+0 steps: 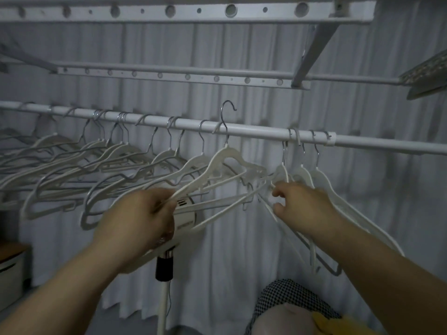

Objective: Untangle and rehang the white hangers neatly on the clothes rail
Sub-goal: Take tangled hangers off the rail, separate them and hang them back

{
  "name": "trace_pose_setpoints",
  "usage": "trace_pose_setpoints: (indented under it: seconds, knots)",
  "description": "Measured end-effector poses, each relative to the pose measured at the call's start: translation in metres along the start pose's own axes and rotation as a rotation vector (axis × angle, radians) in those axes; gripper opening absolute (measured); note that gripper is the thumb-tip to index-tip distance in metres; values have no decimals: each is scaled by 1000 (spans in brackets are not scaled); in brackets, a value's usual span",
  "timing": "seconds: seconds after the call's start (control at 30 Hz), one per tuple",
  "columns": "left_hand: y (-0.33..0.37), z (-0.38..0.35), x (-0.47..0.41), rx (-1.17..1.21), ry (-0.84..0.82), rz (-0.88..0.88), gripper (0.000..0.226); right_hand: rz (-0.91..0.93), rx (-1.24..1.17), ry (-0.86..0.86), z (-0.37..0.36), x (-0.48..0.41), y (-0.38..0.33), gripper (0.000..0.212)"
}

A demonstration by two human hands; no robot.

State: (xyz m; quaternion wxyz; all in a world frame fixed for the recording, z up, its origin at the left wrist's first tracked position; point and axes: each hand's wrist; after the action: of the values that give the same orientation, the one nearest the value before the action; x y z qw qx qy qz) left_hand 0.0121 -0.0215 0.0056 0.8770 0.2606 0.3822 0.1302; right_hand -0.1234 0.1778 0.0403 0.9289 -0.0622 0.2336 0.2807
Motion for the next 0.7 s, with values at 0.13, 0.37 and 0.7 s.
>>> trace_pose_setpoints:
  seconds: [0.13,0.37,0.7]
  knots:
    - [-7,34,33,-29,-67,52,30,62,52,141,7,5,-7,35]
    - [-42,95,74,41,-216,147,29,337,-274,188,14,23,-37,48]
    - [-99,144,67,199,-479,109,49,365,-853,-401,0,55,-132,14]
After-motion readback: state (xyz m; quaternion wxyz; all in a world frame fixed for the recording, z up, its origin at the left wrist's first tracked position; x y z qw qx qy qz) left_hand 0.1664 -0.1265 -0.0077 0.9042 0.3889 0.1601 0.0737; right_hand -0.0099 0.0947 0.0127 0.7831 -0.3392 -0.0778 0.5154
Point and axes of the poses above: each hand's wrist, its own x-axis away from the middle knuckle, its own z-axis out of the back of the hand, y = z × x, and after that the axes turned 4 degrees about z, right-handed
